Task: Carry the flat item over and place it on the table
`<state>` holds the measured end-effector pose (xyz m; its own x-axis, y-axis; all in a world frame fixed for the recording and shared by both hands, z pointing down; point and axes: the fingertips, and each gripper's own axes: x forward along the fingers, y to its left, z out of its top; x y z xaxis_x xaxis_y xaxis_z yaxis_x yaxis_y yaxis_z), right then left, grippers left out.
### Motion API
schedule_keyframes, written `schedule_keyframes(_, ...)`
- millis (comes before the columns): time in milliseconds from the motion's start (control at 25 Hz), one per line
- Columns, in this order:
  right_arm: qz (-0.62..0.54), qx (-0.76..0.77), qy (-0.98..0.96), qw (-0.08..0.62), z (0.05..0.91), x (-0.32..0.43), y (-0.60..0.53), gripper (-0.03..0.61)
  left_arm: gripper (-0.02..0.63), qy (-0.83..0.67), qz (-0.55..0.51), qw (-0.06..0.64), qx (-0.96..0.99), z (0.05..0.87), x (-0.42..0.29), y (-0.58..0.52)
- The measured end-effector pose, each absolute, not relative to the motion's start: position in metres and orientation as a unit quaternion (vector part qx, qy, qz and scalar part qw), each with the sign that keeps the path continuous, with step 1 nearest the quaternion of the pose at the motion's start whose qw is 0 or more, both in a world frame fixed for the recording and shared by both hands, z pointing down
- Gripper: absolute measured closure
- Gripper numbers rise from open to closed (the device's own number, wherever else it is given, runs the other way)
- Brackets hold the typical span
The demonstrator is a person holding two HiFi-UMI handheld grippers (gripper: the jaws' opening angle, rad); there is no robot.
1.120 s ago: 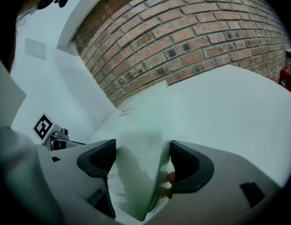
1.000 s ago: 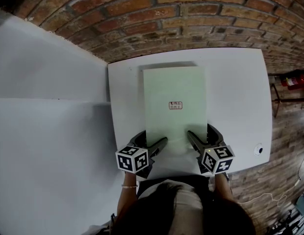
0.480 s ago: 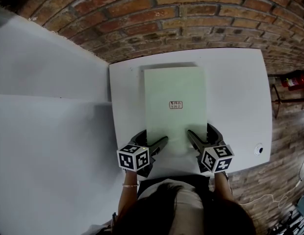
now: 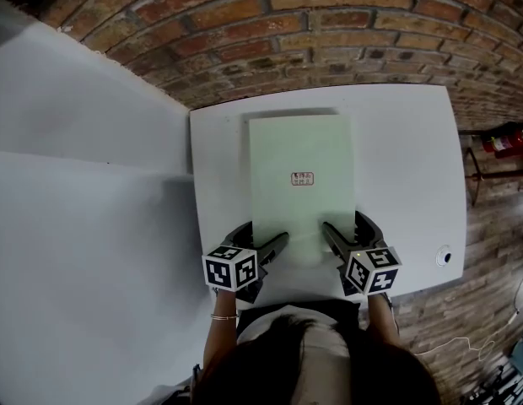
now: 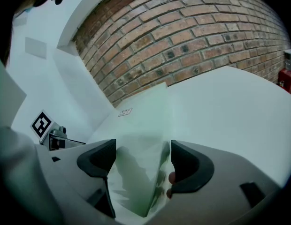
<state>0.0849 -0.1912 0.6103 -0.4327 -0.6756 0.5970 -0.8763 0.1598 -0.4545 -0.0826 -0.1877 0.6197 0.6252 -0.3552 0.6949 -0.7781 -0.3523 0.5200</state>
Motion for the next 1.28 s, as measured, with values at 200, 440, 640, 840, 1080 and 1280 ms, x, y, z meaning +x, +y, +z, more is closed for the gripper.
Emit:
schedule_keyframes(200,0.384,0.521,-0.751,0.133,0.607,0.088,-0.189,0.199,0.195,-0.363,0.246,0.426,0.791,0.617,-0.083,-0.187)
schedule_keyframes(440,0.373,0.530,-0.750,0.131,0.599,0.094,-0.189,0.199,0.199,-0.372,0.254,0.414,0.791,0.615,-0.088,-0.186)
schedule_keyframes(640,0.362,0.533,-0.753,0.131,0.593,0.093,-0.188,0.199,0.207,-0.379,0.250,0.407,0.792,0.610,-0.093,-0.186)
schedule_keyframes(840,0.353,0.534,-0.757,0.132,0.588,0.092,-0.185,0.201,0.218,-0.384,0.245,0.398,0.796,0.604,-0.093,-0.187)
schedule_keyframes(1080,0.342,0.536,-0.760,0.132,0.581,0.090,-0.183,0.201,0.239,-0.391,0.239,0.386,0.801,0.596,-0.095,-0.187)
schedule_keyframes(1280,0.330,0.534,-0.766,0.136,0.574,0.086,-0.179,0.202,0.258,-0.396,0.234,0.374,0.805,0.589,-0.096,-0.185)
